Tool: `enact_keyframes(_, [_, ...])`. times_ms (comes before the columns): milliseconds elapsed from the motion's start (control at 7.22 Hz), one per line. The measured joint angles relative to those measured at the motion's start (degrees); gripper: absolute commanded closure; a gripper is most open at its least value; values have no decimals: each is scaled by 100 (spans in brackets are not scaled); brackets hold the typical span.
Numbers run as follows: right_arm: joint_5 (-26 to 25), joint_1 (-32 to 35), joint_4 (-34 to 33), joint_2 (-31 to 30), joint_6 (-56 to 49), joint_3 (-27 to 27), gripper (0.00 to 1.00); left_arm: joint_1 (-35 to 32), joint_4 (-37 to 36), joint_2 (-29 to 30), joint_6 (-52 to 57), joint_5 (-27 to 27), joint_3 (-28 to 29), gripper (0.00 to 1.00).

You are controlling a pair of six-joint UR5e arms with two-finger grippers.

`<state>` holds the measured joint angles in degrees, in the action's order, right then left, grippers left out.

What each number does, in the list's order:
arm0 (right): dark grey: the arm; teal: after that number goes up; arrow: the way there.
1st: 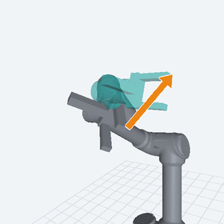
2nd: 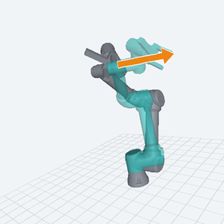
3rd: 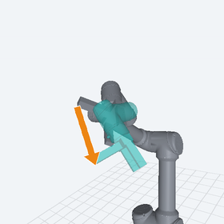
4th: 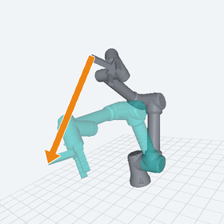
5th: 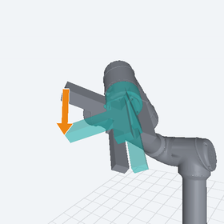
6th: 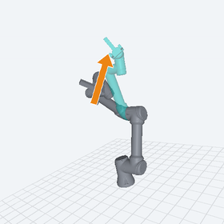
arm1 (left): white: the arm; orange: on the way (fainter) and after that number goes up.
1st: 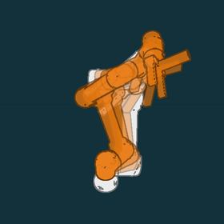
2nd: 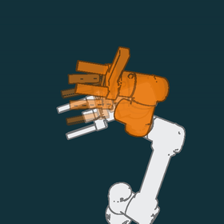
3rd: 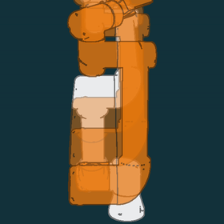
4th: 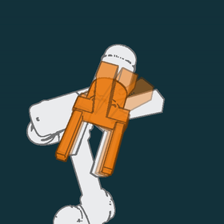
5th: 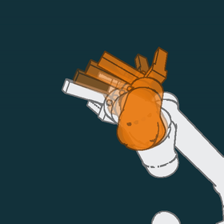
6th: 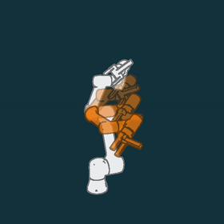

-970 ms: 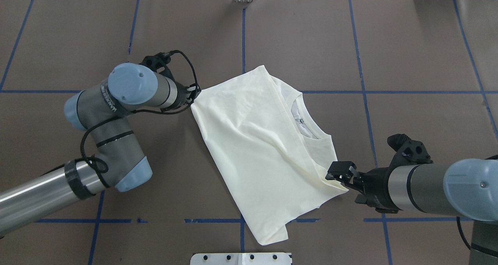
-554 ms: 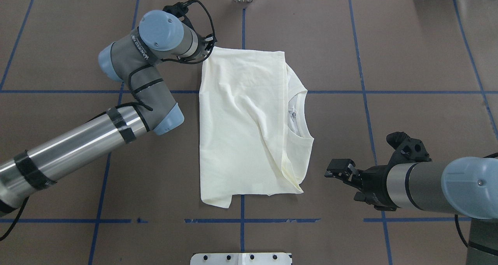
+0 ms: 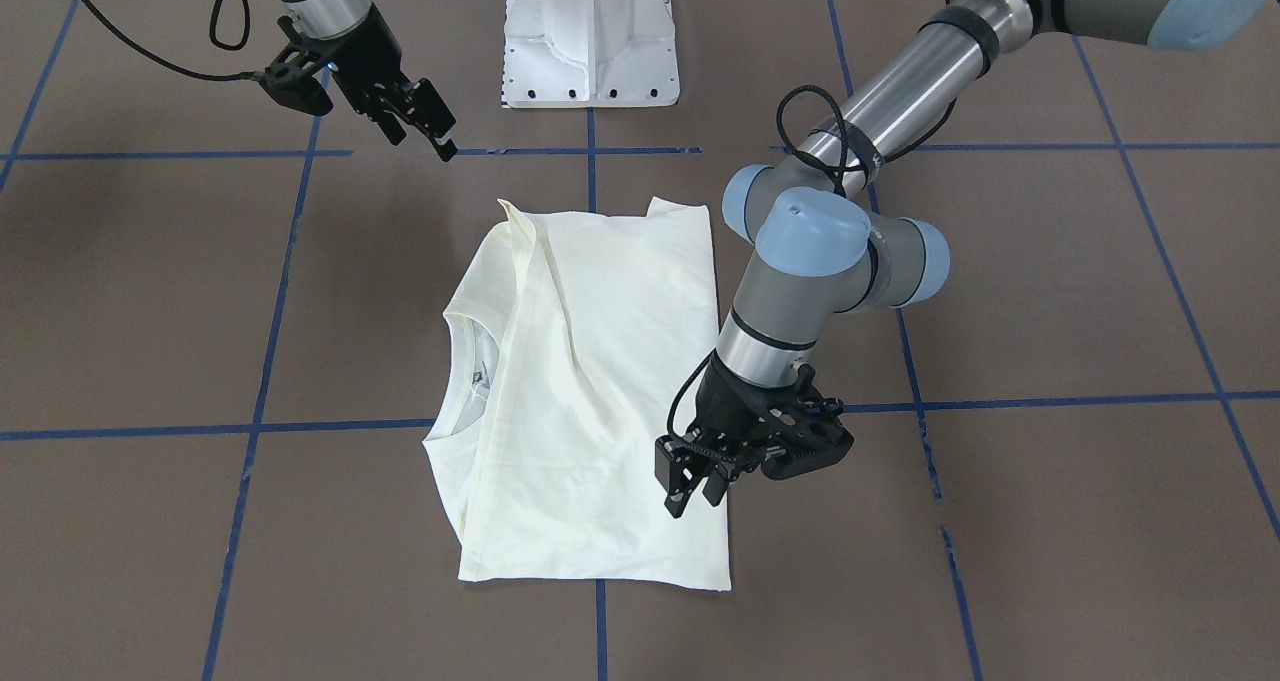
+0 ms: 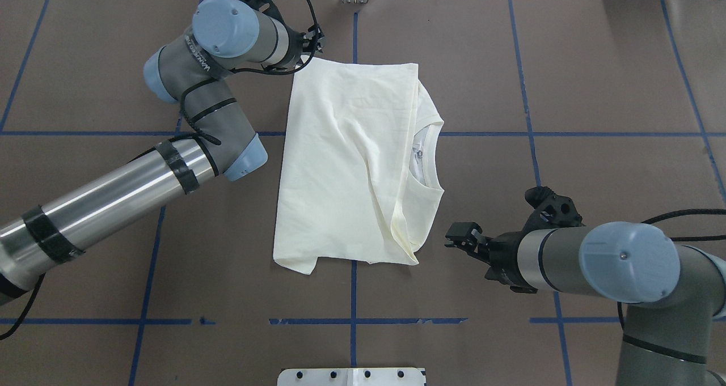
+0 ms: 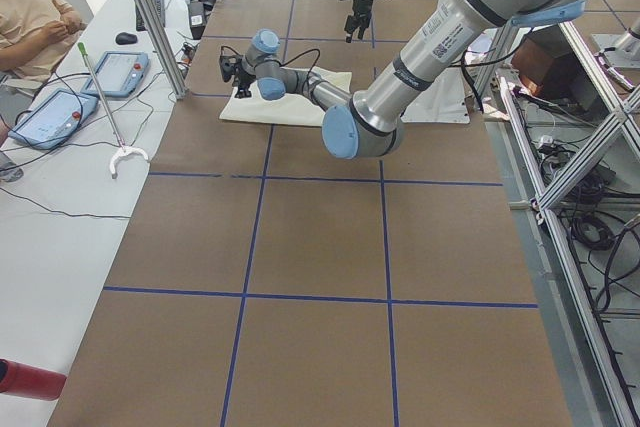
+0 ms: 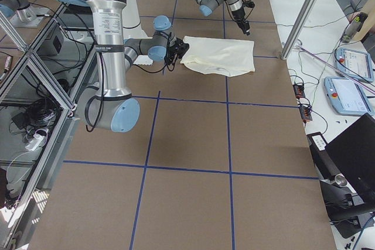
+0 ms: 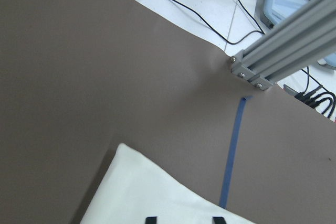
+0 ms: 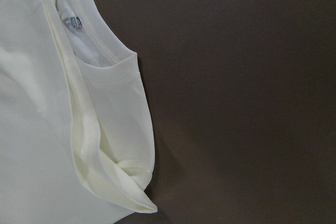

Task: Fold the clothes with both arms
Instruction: 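Press the right gripper on the collar edge while the left gripper moves away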

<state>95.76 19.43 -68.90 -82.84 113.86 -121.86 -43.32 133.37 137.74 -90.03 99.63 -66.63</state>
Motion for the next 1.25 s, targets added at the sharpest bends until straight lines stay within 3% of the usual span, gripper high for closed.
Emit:
enact_keyframes(277, [-236,-68,-449,816,-378,651,2,45,-184,-647,-13,149,-871,45])
enact_keyframes(554, [-498,-123,-741,1544,-431,1409,2,51,-210,-795,-15,169,-1035,45])
enact_keyframes(970, [-577,-148,-762,1755,-311,1790,9,51,-215,-816,-17,165,-1057,44])
enact_keyframes(1108, [-582,-163,-761,1797,-302,1874,14,51,-215,-815,-21,168,-1060,44])
enact_keyframes(1247, [-584,-183,-763,1816,-290,1919,39,52,-215,-816,-22,170,-1061,43])
